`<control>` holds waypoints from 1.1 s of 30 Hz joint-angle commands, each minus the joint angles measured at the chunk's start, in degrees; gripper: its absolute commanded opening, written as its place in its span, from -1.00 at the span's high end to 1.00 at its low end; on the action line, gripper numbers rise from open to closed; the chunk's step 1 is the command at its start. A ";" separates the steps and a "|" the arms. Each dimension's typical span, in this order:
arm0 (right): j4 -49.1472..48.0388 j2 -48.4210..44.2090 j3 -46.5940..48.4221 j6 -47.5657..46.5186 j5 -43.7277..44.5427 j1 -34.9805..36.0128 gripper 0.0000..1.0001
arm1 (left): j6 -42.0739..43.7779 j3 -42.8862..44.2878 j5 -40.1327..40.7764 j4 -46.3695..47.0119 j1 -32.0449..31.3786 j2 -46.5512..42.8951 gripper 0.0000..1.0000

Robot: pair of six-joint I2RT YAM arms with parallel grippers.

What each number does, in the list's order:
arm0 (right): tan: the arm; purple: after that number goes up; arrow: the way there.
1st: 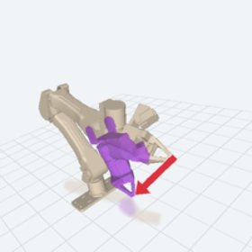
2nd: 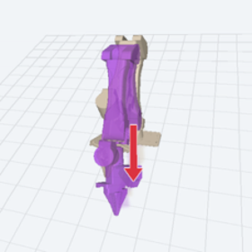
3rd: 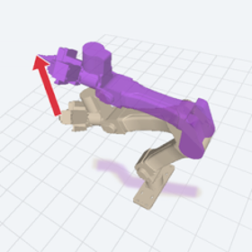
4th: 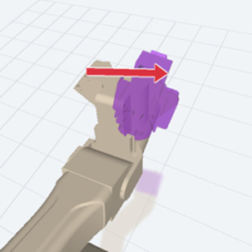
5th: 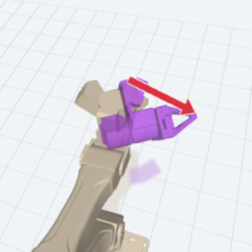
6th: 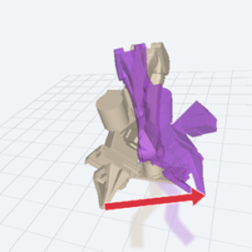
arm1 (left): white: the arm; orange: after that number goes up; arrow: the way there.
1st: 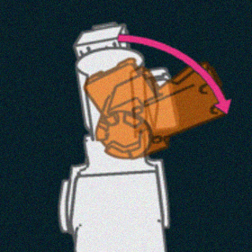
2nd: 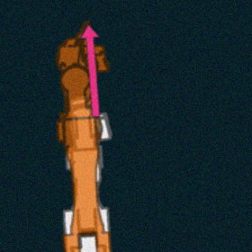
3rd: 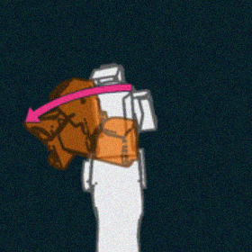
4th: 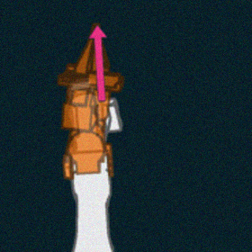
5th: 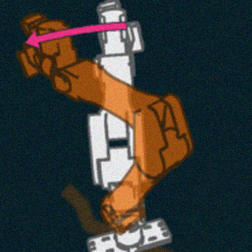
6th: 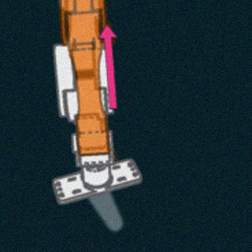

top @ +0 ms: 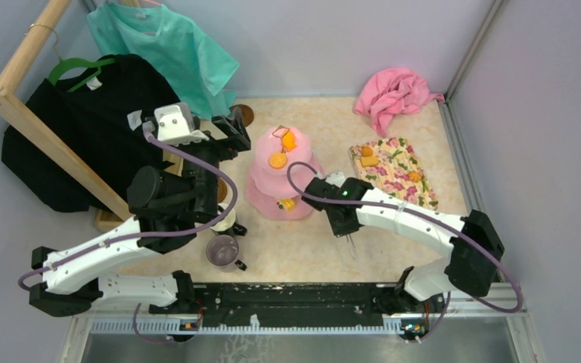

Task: Serve the afternoon tea
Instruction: Pick up the clamp from the center of the board, then place the cup on the tray.

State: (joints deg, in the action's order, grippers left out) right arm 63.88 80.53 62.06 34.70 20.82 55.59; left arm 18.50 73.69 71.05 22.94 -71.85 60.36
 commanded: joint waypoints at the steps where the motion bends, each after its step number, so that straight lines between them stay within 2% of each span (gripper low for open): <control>1: 5.45 -3.56 4.61 11.72 10.43 -3.66 1.00 | -2.69 1.85 -2.98 -3.15 0.22 -0.69 -0.82; 8: 3.42 -4.50 5.13 14.02 14.10 -16.01 1.00 | -6.05 1.85 -5.08 -6.72 0.21 -1.88 -0.82; 12: 1.22 -1.34 4.04 13.12 13.87 -22.71 1.00 | -6.89 1.26 -5.36 -7.65 0.16 -2.75 -0.82; 19: -5.18 5.59 2.03 10.11 13.81 -30.34 1.00 | -5.56 0.12 -5.66 -6.24 0.22 -2.84 -0.82; 25: -15.02 5.63 -2.54 7.17 9.65 -35.54 0.98 | -4.29 -0.47 -6.14 -5.56 0.36 -2.54 -0.83; 28: -20.66 4.79 -5.28 5.12 7.24 -37.08 0.65 | -4.30 -0.39 -5.83 -6.28 0.41 -2.52 -0.83; 33: -26.03 4.82 -7.57 3.32 5.73 -38.39 0.43 | -3.84 -0.42 -6.06 -6.42 0.45 -3.05 -0.84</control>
State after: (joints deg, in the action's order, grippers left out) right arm 45.78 87.29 55.05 40.53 28.25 18.39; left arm 13.56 73.56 65.78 16.29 -71.83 58.02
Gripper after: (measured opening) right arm 0.259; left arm 0.918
